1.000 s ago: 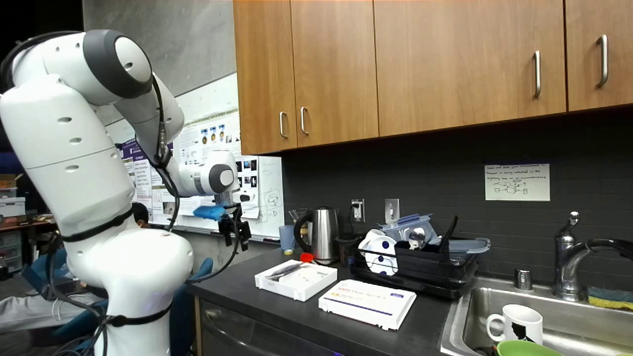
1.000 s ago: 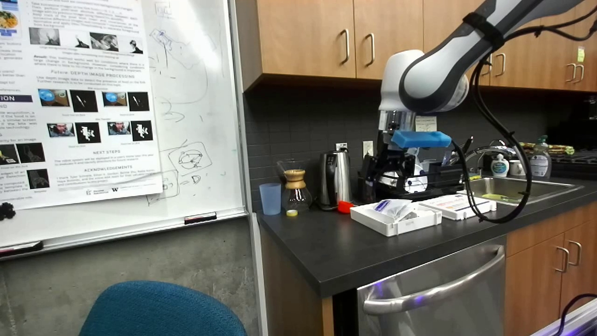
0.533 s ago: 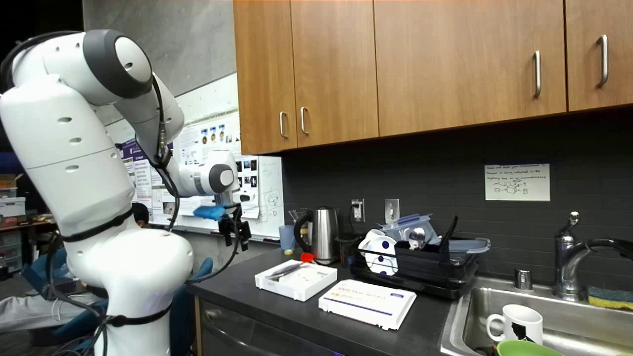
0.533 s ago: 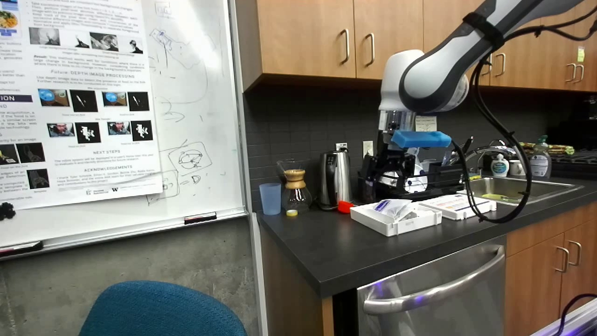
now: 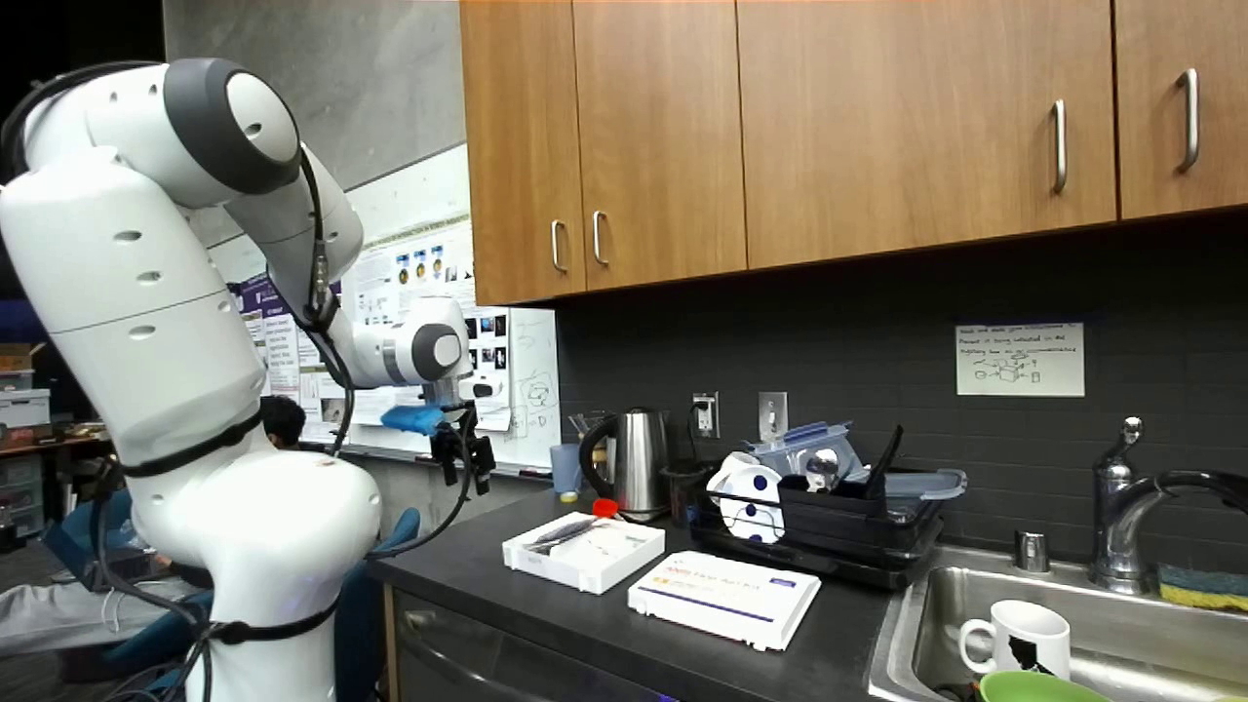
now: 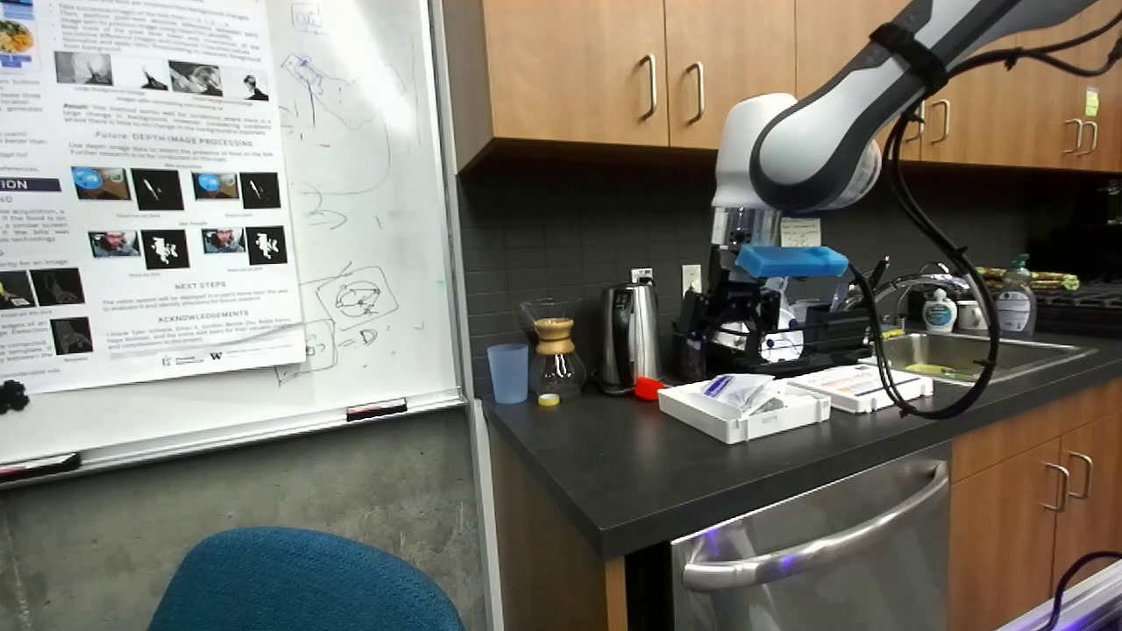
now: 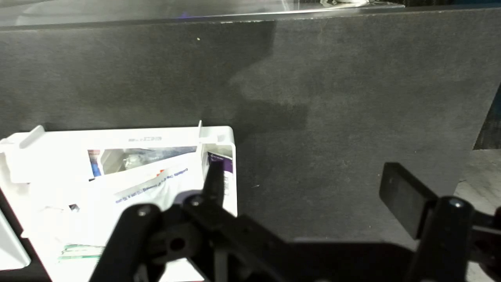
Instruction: Remove a white packet from the box on the left and put it on the counter
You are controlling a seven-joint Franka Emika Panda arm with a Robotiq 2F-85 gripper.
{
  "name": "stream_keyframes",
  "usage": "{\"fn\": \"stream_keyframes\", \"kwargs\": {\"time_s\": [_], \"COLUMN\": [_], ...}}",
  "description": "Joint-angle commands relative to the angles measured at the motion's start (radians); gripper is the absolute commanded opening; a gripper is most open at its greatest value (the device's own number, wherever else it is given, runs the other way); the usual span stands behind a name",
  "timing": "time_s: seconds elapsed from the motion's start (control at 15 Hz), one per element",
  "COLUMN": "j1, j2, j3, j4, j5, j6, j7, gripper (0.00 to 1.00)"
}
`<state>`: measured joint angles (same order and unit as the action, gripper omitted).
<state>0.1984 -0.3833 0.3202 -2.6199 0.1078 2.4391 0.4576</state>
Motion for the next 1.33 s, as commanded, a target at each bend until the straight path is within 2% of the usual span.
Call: {"fn": "stream_keyframes", "kwargs": {"time_s": [0.0, 0.2, 0.53, 1.27], "j1": [0.001, 0.001, -0.053, -0.145], "j2": [-0.001, -0.001, -0.009, -0.006], "j3": [-0.001, -0.001, -0.010, -0.113], "j4": [0.001, 0.001, 0.010, 0.032], "j5": [0.000, 0.000, -0.056, -0.095], "j6": [-0.003, -0.003, -0.017, 0.005], "j7": [-0.001, -0.001, 0.023, -0.055], "gripper": [1.00, 1.00, 1.00, 1.00]}}
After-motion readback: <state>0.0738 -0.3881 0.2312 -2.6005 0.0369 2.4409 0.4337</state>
